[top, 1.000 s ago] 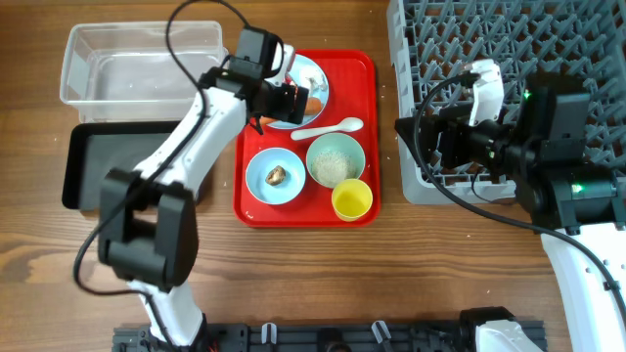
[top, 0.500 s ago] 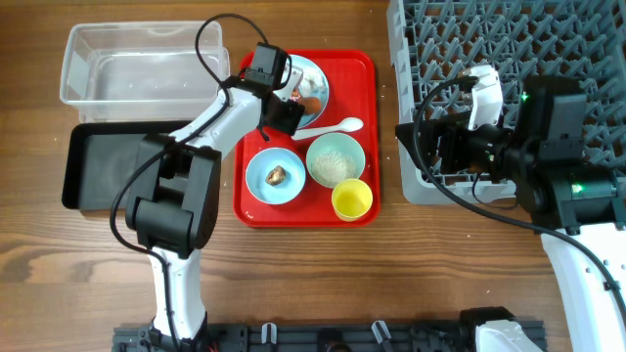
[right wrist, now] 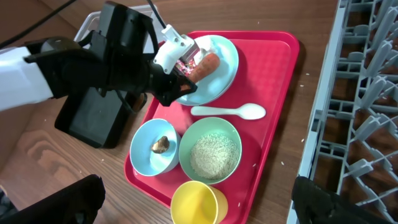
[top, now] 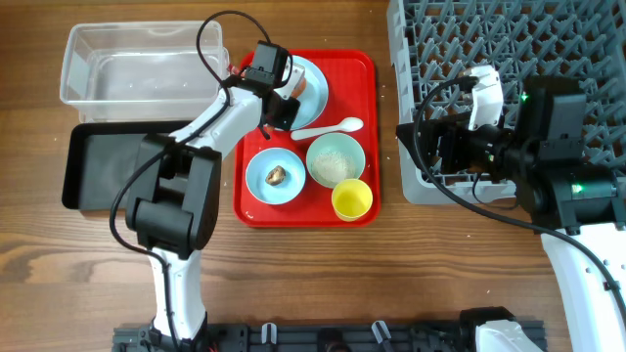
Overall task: Sort waste into correct bins and load items into the dishwasher rack
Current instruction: 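Carry the carrot left and drop it onto the black tray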
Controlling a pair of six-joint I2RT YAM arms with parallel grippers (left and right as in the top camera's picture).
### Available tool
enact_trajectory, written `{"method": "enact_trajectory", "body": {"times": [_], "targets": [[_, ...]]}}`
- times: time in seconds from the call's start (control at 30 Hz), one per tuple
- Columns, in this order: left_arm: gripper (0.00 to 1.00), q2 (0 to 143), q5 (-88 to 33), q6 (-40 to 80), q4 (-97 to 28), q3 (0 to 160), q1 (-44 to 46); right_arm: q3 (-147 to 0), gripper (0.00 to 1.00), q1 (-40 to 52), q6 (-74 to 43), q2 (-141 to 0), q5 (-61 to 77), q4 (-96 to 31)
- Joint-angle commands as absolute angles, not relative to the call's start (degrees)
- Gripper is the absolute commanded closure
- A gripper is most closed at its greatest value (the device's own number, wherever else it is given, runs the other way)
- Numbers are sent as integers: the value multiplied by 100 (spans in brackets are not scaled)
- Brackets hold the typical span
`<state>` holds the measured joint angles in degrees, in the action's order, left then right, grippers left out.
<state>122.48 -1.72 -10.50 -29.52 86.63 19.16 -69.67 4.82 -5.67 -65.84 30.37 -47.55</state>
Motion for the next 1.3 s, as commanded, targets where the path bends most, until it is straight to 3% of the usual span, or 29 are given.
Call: {"method": "enact_trajectory", "body": {"times": [0.0,0.27,0.43,0.53,0.8,0.97,1.13,1.23,1.27], "targets": [[96,11299,-165,-377,-3017,8713,2025,-7061,0,484,-454,-6580,2958,-4737],[96,9376,47,1118,-4880,8713,1791,-7061,0,484,-451,-6580,2961,-4740],[96,8866,1282,2722,-6720,8691,917,-7061,0,486,-456,-6580,2961,-4740],[96,8864,1372,3081,-7142,8436,139,-7061,0,486,-454,-6580,2961,-4742],[96,8866,1267,5046,-6309,6862,-1236,-7061,0,486,-454,-6580,2961,-4766],[96,8897,1133,6252,-4661,5684,-1487,-7061,0,486,-456,-6582,2961,-4768],[95,8906,985,6674,-3391,5026,-1485,-7061,0,486,-454,-6582,2961,-4858],[81,8906,991,6672,-3315,5009,-1485,-7061,0,486,-454,-6582,2961,-4941],[71,8906,996,6672,-3312,5009,-1487,-7061,0,486,-451,-6580,2961,-4958]]}}
